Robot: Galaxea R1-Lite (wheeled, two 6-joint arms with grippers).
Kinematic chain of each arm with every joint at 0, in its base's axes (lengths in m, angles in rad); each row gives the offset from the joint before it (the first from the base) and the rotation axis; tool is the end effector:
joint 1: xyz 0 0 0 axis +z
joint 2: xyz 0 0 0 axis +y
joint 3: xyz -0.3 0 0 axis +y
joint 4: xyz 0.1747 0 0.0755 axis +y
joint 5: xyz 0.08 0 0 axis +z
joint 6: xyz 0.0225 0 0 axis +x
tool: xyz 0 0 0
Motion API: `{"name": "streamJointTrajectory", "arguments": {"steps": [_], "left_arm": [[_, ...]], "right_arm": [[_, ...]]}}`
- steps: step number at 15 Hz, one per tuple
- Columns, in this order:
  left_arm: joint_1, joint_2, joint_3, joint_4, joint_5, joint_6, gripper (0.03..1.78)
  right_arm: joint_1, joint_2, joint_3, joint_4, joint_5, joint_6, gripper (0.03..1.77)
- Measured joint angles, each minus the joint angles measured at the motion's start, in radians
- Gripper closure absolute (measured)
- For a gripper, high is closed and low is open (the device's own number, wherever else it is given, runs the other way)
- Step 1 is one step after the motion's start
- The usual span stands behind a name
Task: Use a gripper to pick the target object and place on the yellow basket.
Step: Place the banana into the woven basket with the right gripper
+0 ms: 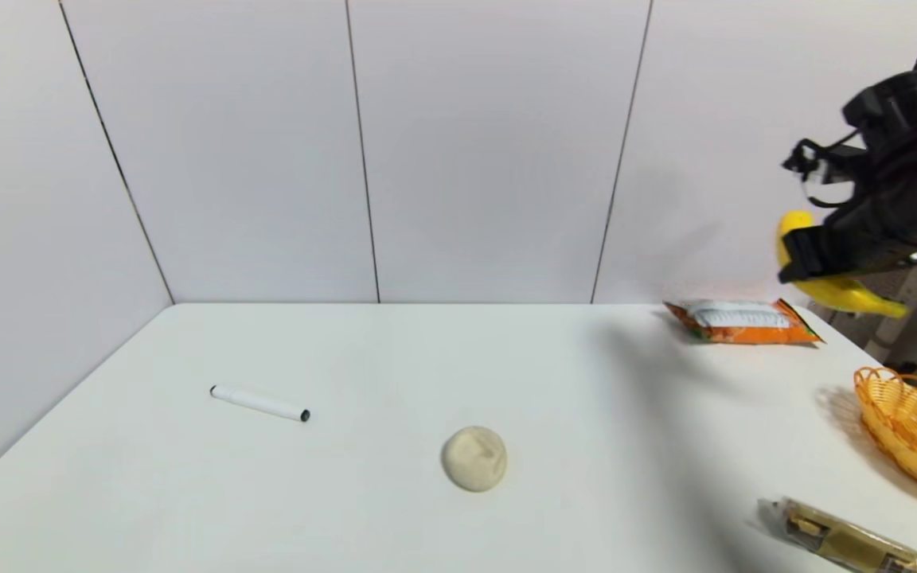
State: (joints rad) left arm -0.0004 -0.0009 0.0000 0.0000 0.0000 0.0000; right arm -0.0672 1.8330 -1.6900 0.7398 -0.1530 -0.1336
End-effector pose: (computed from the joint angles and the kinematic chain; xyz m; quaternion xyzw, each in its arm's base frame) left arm -0.0229 0.0000 0.0755 0.0000 -0.0004 -0.0002 1.0000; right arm 0.3254 -0.0253 0.2606 -0.0783 0.4325 -0.0706 0.8955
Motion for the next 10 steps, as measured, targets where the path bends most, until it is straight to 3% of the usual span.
{"name": "streamJointTrajectory", "arguments": {"steps": [5,7,10], "left_arm": [[0.0,0.0,0.0,0.0,0.0,0.0,0.12],[0.0,0.0,0.0,0.0,0.0,0.0,0.12],[0.0,0.0,0.0,0.0,0.0,0.0,0.12]], "right_arm": [[-0.272,-0.117,0.212,0.005,0.007,-0.103,1.27],[-0.342,-0.132,0.254,0.006,0.012,-0.164,1.27],[-0.4,-0.119,0.294,-0.002,0.066,-0.217,1.27]]}}
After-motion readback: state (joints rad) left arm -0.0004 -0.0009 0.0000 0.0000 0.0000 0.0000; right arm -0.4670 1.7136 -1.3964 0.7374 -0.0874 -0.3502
